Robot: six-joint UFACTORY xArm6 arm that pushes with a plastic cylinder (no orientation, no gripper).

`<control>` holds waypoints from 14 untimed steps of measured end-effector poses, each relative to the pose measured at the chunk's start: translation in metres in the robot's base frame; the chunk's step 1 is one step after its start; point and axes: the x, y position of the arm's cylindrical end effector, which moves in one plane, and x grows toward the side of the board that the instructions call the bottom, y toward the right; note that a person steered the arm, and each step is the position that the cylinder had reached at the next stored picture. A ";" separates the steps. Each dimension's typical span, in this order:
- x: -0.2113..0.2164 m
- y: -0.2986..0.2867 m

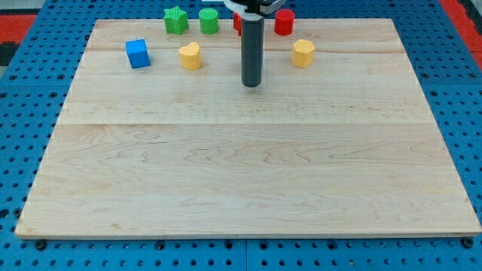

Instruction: Push the blue triangle diagonally right below the yellow hexagon

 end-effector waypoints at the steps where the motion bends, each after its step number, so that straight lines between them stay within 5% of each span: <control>1: 0.000 -0.009; 4: 0.000 -0.015; 8: 0.001 0.141; 9: -0.049 0.199; 10: -0.106 0.194; 12: -0.108 0.029; 14: -0.027 0.004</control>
